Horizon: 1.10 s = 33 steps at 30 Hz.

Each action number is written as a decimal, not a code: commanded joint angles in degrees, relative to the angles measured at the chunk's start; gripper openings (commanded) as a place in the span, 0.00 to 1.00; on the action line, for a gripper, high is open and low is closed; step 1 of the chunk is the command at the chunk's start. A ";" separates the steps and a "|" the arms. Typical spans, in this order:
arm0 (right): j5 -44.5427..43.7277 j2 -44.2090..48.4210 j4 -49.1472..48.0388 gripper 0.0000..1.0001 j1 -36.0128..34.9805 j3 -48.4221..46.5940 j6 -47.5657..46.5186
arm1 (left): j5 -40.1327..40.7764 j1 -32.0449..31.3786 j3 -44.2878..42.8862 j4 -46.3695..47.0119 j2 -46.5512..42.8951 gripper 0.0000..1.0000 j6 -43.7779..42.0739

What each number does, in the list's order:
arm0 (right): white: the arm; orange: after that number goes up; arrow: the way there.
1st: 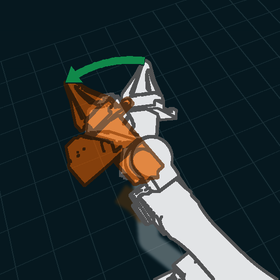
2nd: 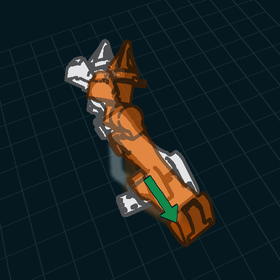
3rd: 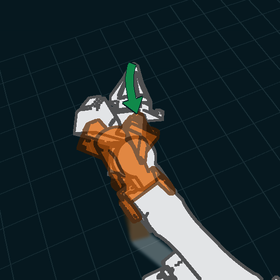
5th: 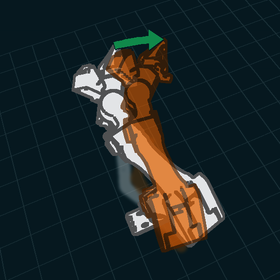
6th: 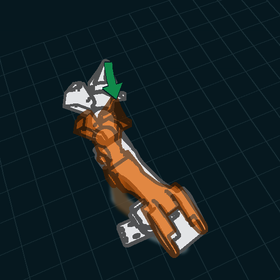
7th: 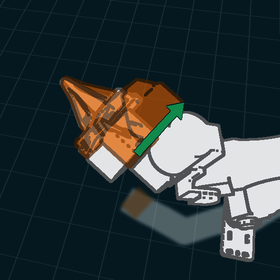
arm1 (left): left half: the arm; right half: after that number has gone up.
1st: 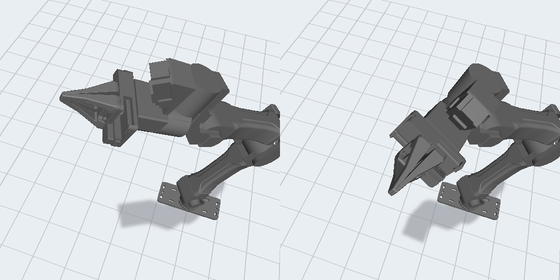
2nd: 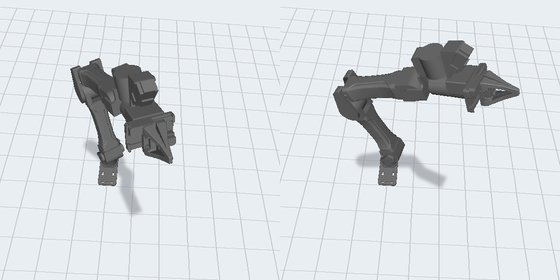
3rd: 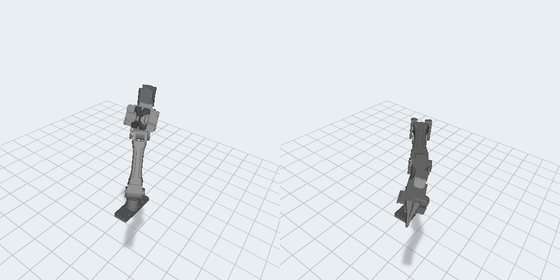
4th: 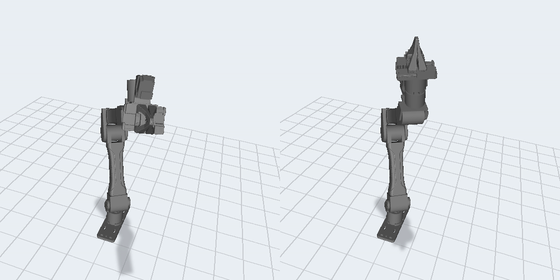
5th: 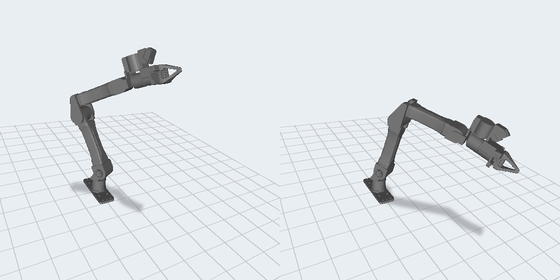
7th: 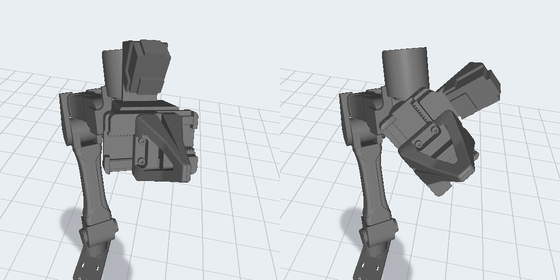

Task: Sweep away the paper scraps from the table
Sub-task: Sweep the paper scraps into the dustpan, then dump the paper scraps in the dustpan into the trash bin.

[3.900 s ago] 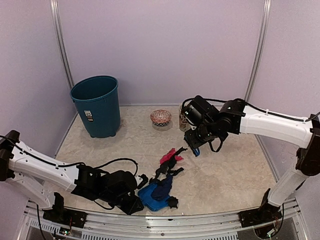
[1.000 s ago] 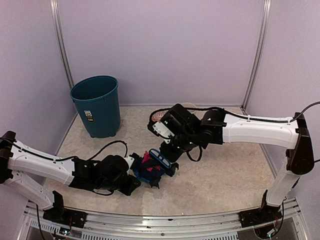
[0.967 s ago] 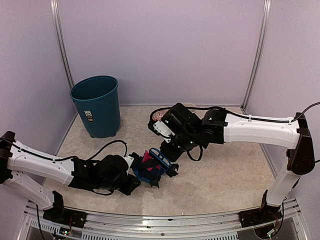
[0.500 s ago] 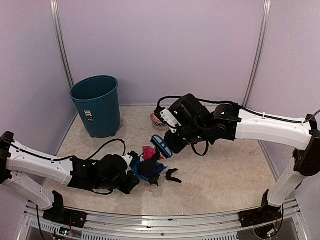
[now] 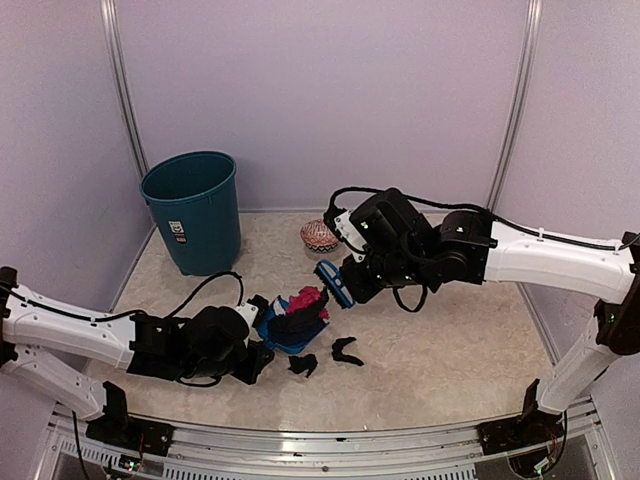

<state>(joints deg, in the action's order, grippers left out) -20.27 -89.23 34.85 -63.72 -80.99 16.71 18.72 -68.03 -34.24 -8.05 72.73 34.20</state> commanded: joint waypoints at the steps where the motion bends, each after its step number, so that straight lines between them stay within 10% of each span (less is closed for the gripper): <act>1: -1.63 3.08 -1.68 0.00 0.23 1.56 1.23 | 3.21 -0.35 -2.09 -1.38 -2.06 0.00 -0.27; 33: -5.57 16.75 -9.19 0.00 3.34 16.48 4.45 | 1.58 6.64 -19.06 -17.11 -5.75 0.00 -5.72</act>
<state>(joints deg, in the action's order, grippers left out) -25.78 -73.60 27.83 -60.95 -65.82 20.53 22.11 -63.96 -47.37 -19.00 67.24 30.89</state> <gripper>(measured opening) 0.038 0.154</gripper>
